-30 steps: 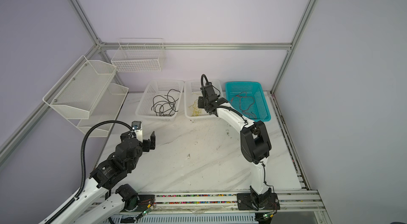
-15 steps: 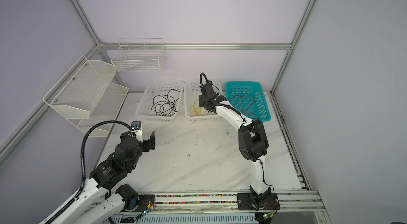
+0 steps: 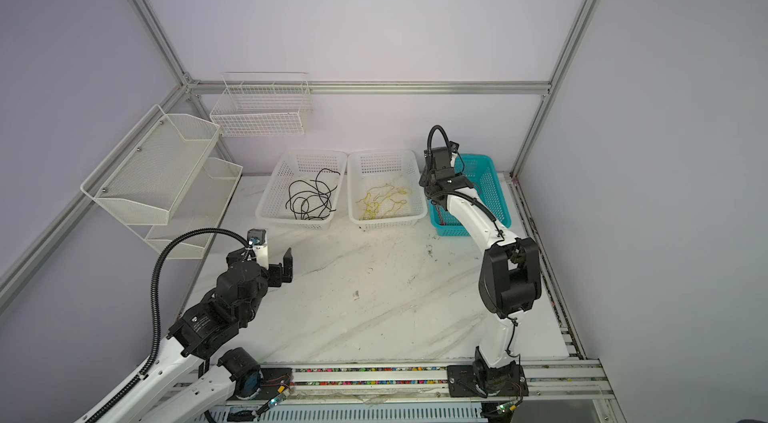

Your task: Untangle the cables

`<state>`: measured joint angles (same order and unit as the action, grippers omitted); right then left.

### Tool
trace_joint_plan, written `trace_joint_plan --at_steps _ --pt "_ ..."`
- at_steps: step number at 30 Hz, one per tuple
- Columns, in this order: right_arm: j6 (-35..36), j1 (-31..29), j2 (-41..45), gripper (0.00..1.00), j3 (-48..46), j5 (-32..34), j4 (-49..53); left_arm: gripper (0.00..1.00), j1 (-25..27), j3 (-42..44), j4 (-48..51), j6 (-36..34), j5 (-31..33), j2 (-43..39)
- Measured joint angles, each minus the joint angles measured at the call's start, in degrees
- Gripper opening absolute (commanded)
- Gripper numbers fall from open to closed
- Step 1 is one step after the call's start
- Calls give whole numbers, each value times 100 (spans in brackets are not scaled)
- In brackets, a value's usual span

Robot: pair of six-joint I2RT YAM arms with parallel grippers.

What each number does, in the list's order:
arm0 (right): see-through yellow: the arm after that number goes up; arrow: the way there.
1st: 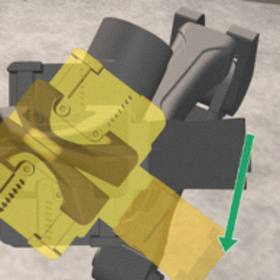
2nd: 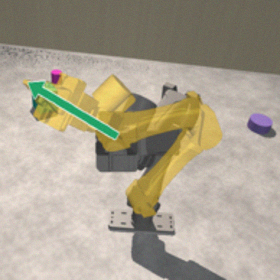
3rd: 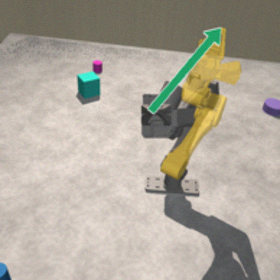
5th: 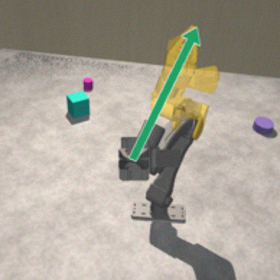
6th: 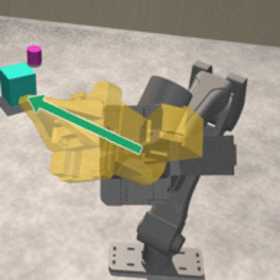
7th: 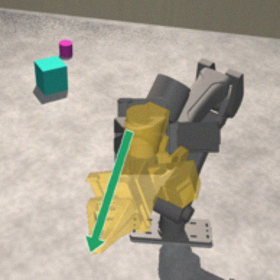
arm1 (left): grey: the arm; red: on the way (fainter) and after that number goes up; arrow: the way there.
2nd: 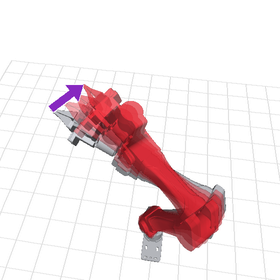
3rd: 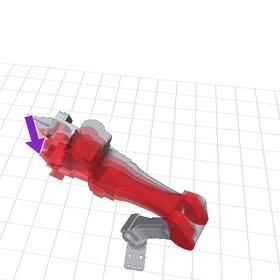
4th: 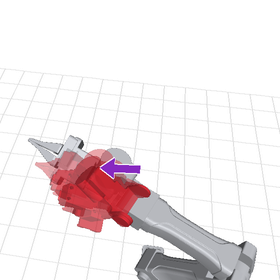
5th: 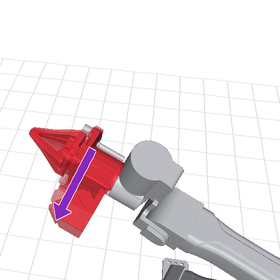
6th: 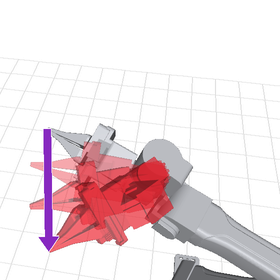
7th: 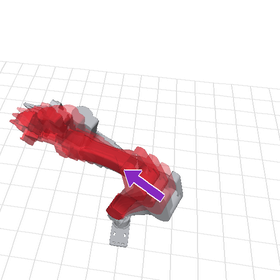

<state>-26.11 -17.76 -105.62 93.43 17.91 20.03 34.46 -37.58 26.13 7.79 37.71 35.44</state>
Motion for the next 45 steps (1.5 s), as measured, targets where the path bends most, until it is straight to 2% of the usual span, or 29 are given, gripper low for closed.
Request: trace_joint_plan --at_steps 19,22,25,30,40,41,45 --pt "-280 210 -916 39 33 -177 -7 100 0 0 0 -9 0 -7" --pt "-275 247 -1019 30 129 -168 -13 100 0 0 0 -11 0 -11" --pt "-269 326 -1073 13 162 -164 -42 100 0 0 0 -13 0 -11" --pt "-337 483 -1080 0 162 -177 -162 100 0 11 -11 -13 0 -11" --pt "-520 1169 -1163 0 28 -579 -520 100 0 72 -39 -22 -2 -9" --pt "-542 1226 -1196 3 33 -660 -555 99 0 72 -39 -35 -2 -9" --pt "-645 1408 -1436 36 94 -988 -704 100 0 74 -42 -57 -2 -9"
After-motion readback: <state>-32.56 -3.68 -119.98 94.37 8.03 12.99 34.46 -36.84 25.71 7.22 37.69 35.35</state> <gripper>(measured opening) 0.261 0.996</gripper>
